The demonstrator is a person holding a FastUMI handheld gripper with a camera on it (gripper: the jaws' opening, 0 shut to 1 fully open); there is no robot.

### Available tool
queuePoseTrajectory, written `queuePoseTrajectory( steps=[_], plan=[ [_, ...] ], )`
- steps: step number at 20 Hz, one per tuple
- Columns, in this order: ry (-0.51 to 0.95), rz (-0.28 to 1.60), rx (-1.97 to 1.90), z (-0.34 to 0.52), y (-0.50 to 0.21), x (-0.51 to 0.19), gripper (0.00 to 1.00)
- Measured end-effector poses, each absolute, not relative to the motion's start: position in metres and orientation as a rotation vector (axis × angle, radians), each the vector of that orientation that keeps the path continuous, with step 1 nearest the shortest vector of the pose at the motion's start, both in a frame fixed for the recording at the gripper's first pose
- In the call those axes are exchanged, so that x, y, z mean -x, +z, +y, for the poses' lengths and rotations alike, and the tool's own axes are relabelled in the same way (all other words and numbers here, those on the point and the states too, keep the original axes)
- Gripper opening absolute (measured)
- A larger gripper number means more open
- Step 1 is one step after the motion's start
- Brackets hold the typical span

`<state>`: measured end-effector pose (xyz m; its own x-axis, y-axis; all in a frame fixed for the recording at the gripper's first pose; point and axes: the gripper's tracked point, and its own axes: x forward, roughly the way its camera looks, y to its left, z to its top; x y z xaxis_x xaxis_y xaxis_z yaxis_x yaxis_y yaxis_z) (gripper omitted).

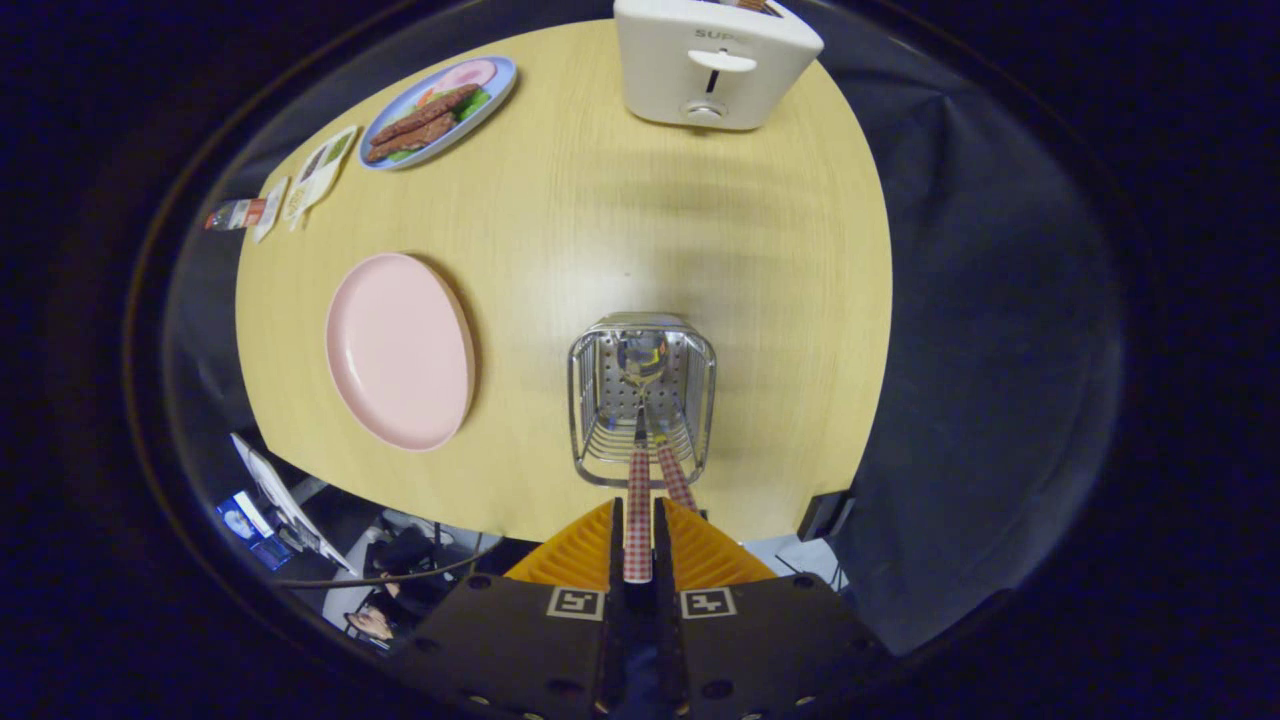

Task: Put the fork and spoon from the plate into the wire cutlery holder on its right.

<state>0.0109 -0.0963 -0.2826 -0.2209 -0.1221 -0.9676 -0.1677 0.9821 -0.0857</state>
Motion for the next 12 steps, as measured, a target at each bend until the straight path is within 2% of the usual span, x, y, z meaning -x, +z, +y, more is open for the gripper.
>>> queuePoseTrajectory(
  steps=[7,10,12],
  plan=[
    [0.062,1.594,0.208,-0.069,-0.260,-0.004,0.22],
    [0.072,1.511,0.195,-0.050,-0.250,0.006,0.32],
    [0.088,1.446,0.201,-0.039,-0.243,0.008,0.33]
  ],
)
